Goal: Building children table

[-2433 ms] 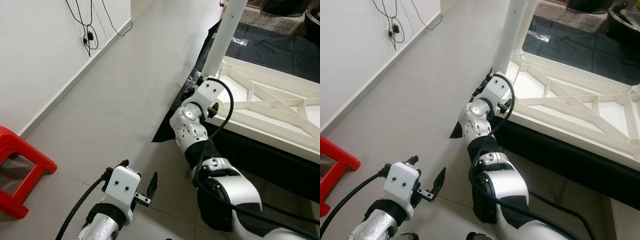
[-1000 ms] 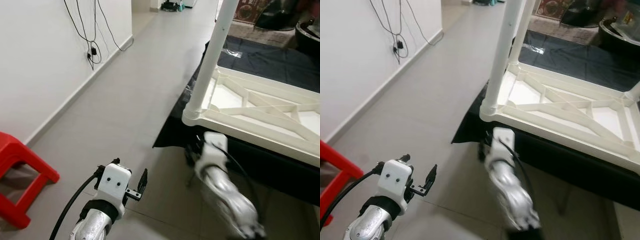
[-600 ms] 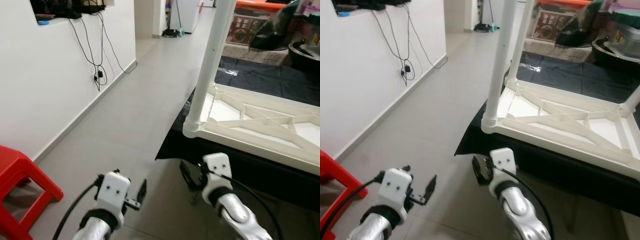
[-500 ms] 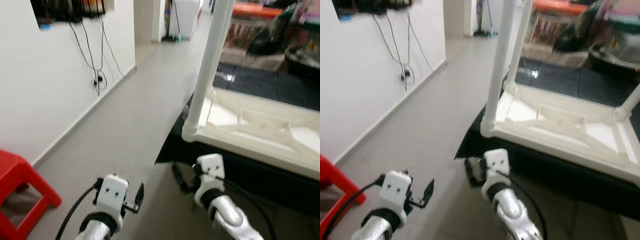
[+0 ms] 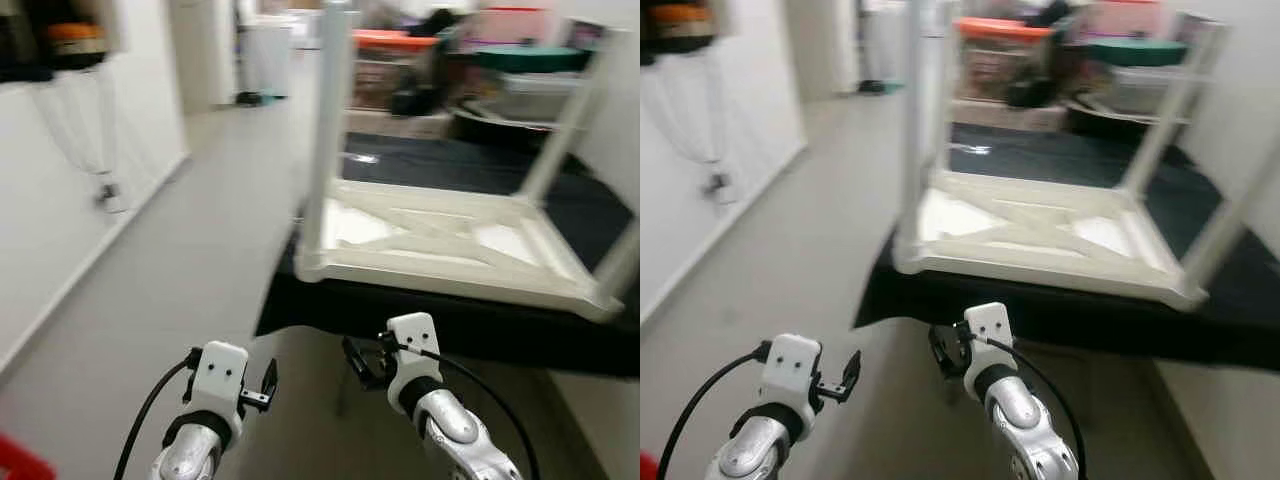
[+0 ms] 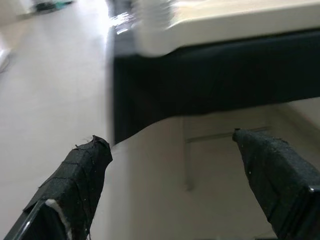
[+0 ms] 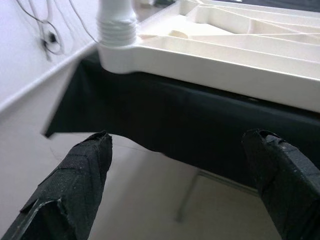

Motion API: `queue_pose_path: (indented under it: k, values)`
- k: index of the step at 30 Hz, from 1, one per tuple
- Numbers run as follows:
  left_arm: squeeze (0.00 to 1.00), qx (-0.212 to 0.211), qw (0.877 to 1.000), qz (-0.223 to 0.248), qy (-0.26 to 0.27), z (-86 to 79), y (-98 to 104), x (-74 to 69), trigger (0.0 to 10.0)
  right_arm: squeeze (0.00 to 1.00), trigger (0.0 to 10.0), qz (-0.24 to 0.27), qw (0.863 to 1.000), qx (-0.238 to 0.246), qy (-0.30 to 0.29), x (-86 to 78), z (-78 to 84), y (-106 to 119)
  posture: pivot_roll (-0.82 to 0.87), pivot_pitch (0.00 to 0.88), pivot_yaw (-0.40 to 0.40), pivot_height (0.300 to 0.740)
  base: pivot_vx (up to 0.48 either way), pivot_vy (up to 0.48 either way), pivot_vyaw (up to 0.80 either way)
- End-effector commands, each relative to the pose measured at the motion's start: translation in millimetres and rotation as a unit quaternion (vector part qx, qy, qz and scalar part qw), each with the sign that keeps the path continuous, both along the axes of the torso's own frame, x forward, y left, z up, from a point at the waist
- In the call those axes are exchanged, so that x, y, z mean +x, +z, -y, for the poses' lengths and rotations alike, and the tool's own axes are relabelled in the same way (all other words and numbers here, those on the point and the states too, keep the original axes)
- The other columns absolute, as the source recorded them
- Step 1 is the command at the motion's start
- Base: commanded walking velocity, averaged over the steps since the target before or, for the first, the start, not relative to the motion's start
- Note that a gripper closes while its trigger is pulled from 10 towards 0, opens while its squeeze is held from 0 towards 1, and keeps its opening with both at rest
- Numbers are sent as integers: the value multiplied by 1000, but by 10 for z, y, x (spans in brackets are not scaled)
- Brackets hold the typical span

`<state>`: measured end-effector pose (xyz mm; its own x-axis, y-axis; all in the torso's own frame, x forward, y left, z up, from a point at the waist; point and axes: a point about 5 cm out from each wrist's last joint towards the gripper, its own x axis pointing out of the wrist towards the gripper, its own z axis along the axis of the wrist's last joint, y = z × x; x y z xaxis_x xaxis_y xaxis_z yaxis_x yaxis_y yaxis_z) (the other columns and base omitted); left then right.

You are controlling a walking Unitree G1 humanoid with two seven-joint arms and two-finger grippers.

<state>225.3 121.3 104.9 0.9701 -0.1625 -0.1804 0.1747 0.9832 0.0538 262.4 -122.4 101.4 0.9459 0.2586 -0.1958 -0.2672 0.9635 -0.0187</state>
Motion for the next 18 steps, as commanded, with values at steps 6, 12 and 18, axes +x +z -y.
queue_pose_path:
  k: [6, 12, 18]
  values:
    - [0, 8, 1000, -3, 6, -11, -50, -4, 10000, 0, 10000, 5, 1000, -5, 9, 46, -46, 6, 113, 0, -69, 740, 0, 0, 0]
    - [0, -10, 999, -18, 26, -41, -117, 14, 10000, 0, 10000, 1, 1000, -10, 14, 60, -40, -27, 114, 0, -68, 740, 0, 0, 0]
    - [0, -24, 999, -14, 42, -58, -123, 5, 10000, 0, 10000, -1, 1000, -9, 15, 51, -29, -47, 115, 0, -73, 740, 0, 0, 0]
